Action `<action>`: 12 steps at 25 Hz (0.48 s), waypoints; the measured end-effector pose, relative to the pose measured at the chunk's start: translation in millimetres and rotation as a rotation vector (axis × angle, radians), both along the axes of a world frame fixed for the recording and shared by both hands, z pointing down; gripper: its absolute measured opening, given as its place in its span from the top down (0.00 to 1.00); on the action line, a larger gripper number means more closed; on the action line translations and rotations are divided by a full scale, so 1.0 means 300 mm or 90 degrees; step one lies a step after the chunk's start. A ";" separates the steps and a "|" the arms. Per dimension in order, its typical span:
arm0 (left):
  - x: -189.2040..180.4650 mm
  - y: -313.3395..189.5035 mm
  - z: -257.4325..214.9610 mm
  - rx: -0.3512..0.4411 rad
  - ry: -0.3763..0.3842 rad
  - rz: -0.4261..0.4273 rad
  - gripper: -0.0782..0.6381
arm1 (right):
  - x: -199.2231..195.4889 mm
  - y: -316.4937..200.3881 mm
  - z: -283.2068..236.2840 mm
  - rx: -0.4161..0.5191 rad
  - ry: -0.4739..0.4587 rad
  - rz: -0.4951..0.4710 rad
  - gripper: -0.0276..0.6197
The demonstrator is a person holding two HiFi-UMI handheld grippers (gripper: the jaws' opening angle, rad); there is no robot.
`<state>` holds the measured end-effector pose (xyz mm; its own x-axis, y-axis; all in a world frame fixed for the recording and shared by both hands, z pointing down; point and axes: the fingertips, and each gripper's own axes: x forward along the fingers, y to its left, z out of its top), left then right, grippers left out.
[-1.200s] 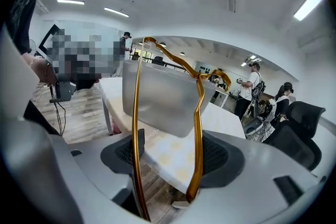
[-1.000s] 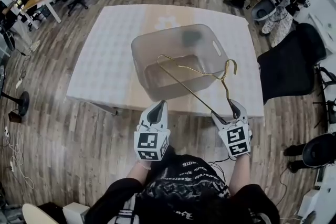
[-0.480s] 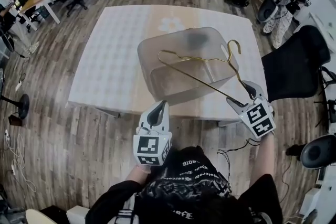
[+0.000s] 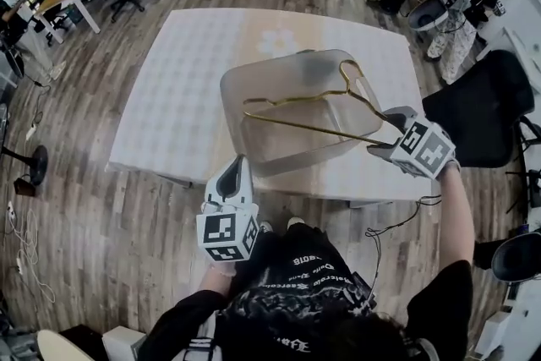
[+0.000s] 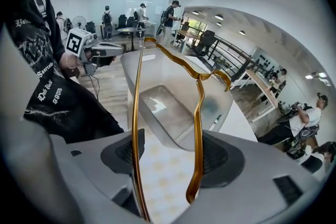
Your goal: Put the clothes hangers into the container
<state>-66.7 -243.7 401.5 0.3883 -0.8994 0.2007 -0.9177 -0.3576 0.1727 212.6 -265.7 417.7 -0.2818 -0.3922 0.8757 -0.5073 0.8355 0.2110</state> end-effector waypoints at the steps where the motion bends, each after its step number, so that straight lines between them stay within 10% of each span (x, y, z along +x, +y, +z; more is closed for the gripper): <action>1: -0.010 0.003 -0.005 0.002 0.000 -0.008 0.86 | -0.006 -0.002 0.001 -0.019 0.008 -0.012 0.46; 12: -0.111 -0.043 0.013 0.010 0.005 -0.079 0.86 | -0.042 -0.087 0.090 -0.174 0.056 -0.073 0.47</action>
<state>-100.0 -256.6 405.3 0.2756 -0.9437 0.1831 -0.9537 -0.2445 0.1754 200.0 -291.7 444.7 -0.2299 -0.1091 0.9671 -0.3957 0.9183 0.0095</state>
